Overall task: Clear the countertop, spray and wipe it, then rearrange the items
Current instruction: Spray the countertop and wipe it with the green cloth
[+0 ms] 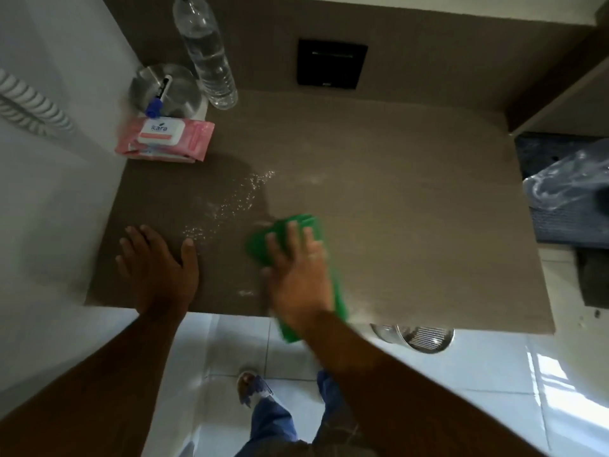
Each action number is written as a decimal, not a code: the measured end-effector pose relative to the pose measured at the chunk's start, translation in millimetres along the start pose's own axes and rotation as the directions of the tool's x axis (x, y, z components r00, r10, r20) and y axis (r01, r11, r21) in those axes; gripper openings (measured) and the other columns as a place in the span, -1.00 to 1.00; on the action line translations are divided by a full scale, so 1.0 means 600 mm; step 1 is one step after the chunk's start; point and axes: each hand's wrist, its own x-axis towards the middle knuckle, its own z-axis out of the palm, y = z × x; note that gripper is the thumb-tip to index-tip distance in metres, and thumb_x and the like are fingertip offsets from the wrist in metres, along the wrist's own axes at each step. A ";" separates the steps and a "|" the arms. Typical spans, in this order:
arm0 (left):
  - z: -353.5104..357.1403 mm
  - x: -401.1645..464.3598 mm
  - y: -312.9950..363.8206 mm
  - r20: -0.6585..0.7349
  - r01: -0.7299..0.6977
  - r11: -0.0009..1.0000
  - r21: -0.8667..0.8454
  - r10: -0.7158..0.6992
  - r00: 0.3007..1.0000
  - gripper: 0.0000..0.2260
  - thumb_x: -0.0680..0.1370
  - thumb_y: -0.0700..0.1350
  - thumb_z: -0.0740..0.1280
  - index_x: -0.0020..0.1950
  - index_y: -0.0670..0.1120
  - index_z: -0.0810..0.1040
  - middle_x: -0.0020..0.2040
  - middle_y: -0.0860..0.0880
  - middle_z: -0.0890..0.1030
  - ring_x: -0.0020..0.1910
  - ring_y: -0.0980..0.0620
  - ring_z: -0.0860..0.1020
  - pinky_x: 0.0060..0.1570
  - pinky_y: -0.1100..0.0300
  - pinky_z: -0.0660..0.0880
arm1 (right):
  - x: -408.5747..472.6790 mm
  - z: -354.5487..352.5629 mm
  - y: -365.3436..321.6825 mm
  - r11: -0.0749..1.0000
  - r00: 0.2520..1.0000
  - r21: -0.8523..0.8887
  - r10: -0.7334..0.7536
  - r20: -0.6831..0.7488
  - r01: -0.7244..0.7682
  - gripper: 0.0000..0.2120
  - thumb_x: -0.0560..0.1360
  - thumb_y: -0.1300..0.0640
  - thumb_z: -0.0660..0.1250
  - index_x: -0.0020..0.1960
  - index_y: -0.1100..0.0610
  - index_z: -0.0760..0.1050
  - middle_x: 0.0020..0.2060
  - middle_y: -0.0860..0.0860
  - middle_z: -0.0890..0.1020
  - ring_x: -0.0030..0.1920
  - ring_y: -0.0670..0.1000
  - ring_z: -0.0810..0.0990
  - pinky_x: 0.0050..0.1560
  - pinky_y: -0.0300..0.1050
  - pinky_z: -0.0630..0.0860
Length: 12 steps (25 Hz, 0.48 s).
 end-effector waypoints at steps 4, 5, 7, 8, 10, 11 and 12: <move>0.006 -0.001 -0.010 0.002 -0.035 0.999 -0.039 0.035 0.999 -0.28 0.57 0.25 0.03 0.54 -0.25 0.06 0.54 -0.33 0.11 0.51 -0.33 0.10 0.45 -0.26 0.02 | -0.022 0.012 -0.090 0.962 0.961 0.032 -0.272 0.045 0.271 -0.48 0.59 -0.17 -0.02 0.52 -0.08 0.13 0.55 0.04 0.10 0.54 0.13 -0.04 0.50 0.16 -0.05; 0.004 -0.001 -0.010 -0.005 -0.040 0.998 -0.057 0.040 0.999 -0.28 0.58 0.23 0.06 0.54 -0.25 0.06 0.54 -0.33 0.11 0.52 -0.33 0.09 0.46 -0.26 0.01 | -0.032 0.008 -0.056 0.960 0.960 -0.012 -0.281 0.006 0.281 -0.48 0.58 -0.17 0.01 0.52 -0.10 0.16 0.55 0.01 0.12 0.54 0.10 -0.03 0.50 0.13 -0.07; 0.003 -0.005 -0.007 -0.031 -0.046 0.996 -0.076 0.044 0.999 -0.29 0.59 0.21 0.08 0.54 -0.25 0.07 0.54 -0.34 0.11 0.51 -0.34 0.10 0.45 -0.27 0.02 | -0.073 -0.001 0.057 0.993 0.992 -0.007 -0.121 -0.021 0.121 -0.46 0.55 -0.18 0.08 0.51 -0.14 0.17 0.55 0.00 0.16 0.54 0.12 0.07 0.50 0.14 0.02; 0.004 -0.008 -0.006 -0.049 -0.054 0.995 -0.079 0.050 0.998 -0.29 0.58 0.21 0.07 0.54 -0.26 0.07 0.53 -0.35 0.12 0.51 -0.35 0.11 0.45 -0.28 0.02 | -0.099 -0.009 0.129 1.000 0.999 0.002 0.012 -0.044 -0.012 -0.45 0.53 -0.19 0.10 0.51 -0.14 0.18 0.55 0.01 0.19 0.53 0.15 0.12 0.50 0.16 0.09; 0.004 -0.009 -0.007 -0.073 -0.061 0.993 -0.099 0.054 0.996 -0.29 0.57 0.19 0.08 0.53 -0.29 0.08 0.52 -0.38 0.13 0.50 -0.38 0.11 0.44 -0.30 0.02 | -0.158 -0.035 0.272 0.960 0.957 0.005 0.281 -0.077 -0.282 -0.41 0.50 -0.19 0.10 0.51 -0.09 0.24 0.54 0.07 0.23 0.50 0.23 0.20 0.47 0.18 0.16; 0.003 -0.008 -0.007 -0.076 -0.065 0.992 -0.112 0.057 0.995 -0.29 0.56 0.18 0.08 0.52 -0.31 0.08 0.51 -0.40 0.13 0.49 -0.40 0.12 0.44 -0.31 0.02 | -0.183 -0.051 0.332 0.913 0.910 0.016 0.407 -0.077 -0.407 -0.39 0.50 -0.20 0.06 0.51 -0.05 0.25 0.53 0.11 0.24 0.49 0.27 0.21 0.47 0.19 0.17; 0.001 -0.007 -0.007 -0.075 -0.066 0.991 -0.116 0.057 0.996 -0.29 0.56 0.17 0.09 0.51 -0.32 0.09 0.50 -0.42 0.14 0.48 -0.41 0.13 0.43 -0.32 0.03 | -0.200 -0.065 0.375 0.859 0.856 0.029 0.512 -0.072 -0.512 -0.37 0.50 -0.20 0.01 0.53 -0.02 0.23 0.54 0.15 0.21 0.50 0.29 0.20 0.48 0.21 0.16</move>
